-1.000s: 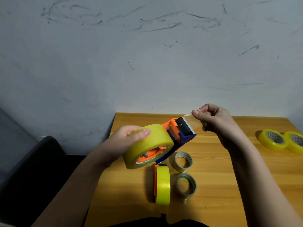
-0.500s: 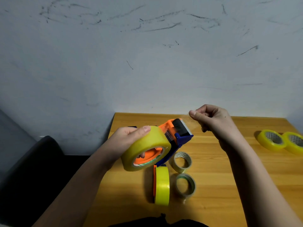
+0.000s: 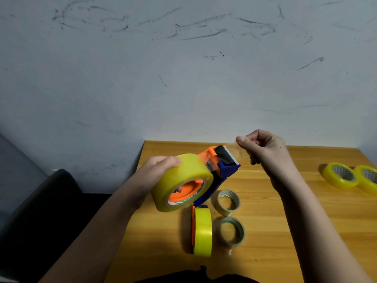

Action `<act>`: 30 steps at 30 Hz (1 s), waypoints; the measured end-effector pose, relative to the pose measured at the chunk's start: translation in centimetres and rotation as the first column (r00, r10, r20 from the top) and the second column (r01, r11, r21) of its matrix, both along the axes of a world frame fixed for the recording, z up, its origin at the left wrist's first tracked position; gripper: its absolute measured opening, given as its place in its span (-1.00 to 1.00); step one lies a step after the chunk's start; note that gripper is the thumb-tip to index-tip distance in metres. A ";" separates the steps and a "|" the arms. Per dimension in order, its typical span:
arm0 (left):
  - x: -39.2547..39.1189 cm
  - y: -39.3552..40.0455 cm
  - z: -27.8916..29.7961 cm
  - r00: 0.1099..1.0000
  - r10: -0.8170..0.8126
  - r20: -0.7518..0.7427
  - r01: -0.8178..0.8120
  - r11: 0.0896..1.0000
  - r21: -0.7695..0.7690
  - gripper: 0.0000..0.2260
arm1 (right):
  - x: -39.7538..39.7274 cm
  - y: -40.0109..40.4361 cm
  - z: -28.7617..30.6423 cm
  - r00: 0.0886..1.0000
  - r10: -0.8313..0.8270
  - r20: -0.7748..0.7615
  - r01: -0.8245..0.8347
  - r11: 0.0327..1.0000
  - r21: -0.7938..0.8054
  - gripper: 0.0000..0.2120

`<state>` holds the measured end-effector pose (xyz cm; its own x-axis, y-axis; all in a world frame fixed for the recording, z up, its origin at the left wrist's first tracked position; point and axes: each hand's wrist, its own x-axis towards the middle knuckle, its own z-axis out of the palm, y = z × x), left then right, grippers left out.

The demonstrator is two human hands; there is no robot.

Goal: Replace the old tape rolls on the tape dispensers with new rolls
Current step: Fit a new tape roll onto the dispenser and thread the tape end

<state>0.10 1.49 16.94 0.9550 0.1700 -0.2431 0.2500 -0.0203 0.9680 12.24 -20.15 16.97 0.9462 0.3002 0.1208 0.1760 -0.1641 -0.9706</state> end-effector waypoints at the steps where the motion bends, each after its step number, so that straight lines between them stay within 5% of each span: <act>1: 0.0 -0.1 -0.1 1.000 0.010 0.010 -0.010 1.000 0.025 -0.63 | -0.1 0.1 0.0 1.000 0.008 0.020 -0.007 1.000 -0.016 -0.81; 11: 0.1 1.1 -0.2 0.995 -0.097 -0.021 0.099 0.958 0.269 -0.48 | 0.1 -0.9 -0.3 0.994 0.110 -0.030 -0.112 0.991 -0.078 -0.86; 21: -0.6 1.6 -0.2 1.000 -0.019 -0.015 0.021 0.988 0.155 -0.47 | 0.3 -1.4 -0.3 0.996 0.054 -0.069 -0.051 0.998 0.040 -0.83; 30: -0.4 1.4 -0.6 0.999 0.054 -0.005 -0.053 0.992 0.116 -0.67 | -0.3 -1.1 0.2 1.000 0.000 0.002 0.000 0.991 0.130 -0.84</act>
